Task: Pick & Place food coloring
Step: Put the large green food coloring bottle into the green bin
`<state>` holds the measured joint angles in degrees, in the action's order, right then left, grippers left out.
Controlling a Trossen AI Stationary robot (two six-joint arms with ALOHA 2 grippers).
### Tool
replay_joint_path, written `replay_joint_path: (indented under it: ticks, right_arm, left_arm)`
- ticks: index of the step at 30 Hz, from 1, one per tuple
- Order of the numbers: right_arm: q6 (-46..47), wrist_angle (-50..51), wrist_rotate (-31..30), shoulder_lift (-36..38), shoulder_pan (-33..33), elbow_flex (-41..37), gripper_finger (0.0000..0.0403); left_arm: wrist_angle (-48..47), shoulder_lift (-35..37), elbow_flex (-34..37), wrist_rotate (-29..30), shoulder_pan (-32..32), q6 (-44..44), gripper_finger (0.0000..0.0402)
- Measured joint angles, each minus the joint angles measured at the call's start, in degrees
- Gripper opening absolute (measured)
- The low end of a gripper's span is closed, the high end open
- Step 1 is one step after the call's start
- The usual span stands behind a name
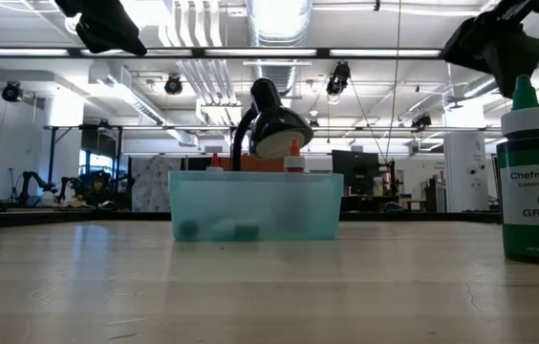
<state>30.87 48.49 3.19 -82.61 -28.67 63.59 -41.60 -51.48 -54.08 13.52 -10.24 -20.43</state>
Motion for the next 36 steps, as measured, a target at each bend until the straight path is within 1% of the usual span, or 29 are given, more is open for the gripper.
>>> replay_joint_path:
  ticks: [2, 7, 12, 16, 21, 25, 28, 33, 36]
  right_arm:
    - [0.0, -3.8, 0.1, 0.0, 0.0, -1.7, 0.0275]
    - [0.1, -4.7, -0.2, 0.0, 0.0, -3.4, 0.0275]
    - [-5.3, -10.2, -0.3, -1.3, 0.0, -6.3, 0.0272]
    - [-5.6, -10.0, -0.2, -5.1, 0.0, -6.3, 0.0272]
    - [-6.1, -7.8, -0.4, -8.4, 0.0, -2.7, 0.0266]
    - [-7.3, -2.7, -0.8, -8.5, 0.0, -0.7, 0.0256]
    - [-7.2, -1.0, -1.2, -8.5, 0.0, 0.3, 0.0249]
    - [-7.4, -1.0, -5.1, -8.5, 0.0, 1.2, 0.0236]
    - [-8.1, -1.3, -5.3, -8.5, 0.0, 1.5, 0.0228]
  left_arm:
    - [0.0, 0.0, 0.0, 0.0, 0.4, 0.0, 0.0126]
    - [0.0, 0.0, 0.0, 0.0, 1.1, 0.4, 0.0126]
    - [0.0, 0.0, 0.0, 0.0, 2.0, 1.2, 0.0126]
    - [-0.3, 0.0, 0.0, 0.0, 2.3, 1.2, 0.0126]
    - [-0.6, 0.0, 0.0, -0.1, 2.3, 0.8, 0.0126]
    - [-0.5, 0.0, 0.0, -0.1, 2.3, 1.0, 0.0126]
    - [-0.5, 0.0, 0.0, -0.1, 2.3, 1.6, 0.0126]
    - [-0.5, 0.0, 0.0, -0.1, 2.4, 2.2, 0.0126]
    - [-0.5, 0.0, 0.0, -0.1, 2.4, 2.2, 0.0126]
